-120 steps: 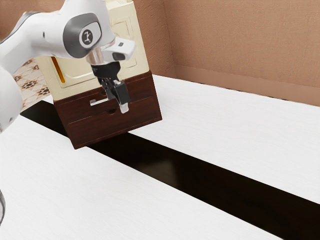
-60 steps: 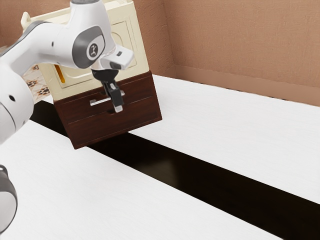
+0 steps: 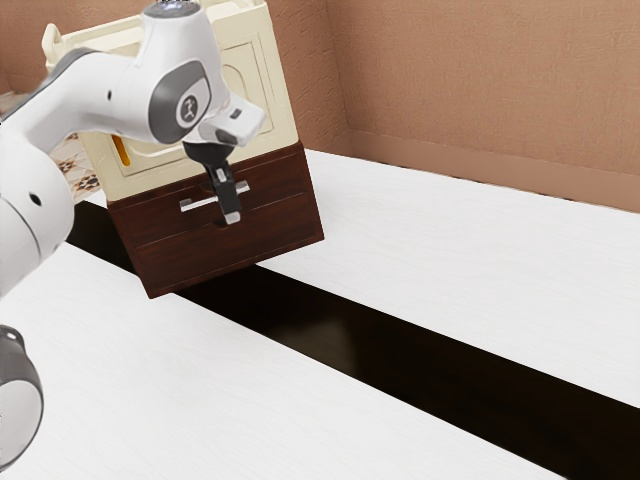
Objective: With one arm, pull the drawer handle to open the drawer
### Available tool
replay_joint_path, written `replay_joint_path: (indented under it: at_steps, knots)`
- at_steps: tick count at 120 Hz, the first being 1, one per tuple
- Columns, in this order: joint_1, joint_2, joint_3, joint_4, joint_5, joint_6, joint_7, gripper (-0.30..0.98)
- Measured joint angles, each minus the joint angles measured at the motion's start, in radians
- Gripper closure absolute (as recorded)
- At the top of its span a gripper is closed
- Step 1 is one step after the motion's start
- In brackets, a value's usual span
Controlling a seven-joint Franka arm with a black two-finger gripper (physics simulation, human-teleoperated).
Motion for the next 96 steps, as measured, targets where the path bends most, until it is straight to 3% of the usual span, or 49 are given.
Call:
replay_joint_path:
  at_steps: [96]
  knots:
    - [0.0,0.034,0.061,-0.001,0.012,0.031,0.054,0.0]
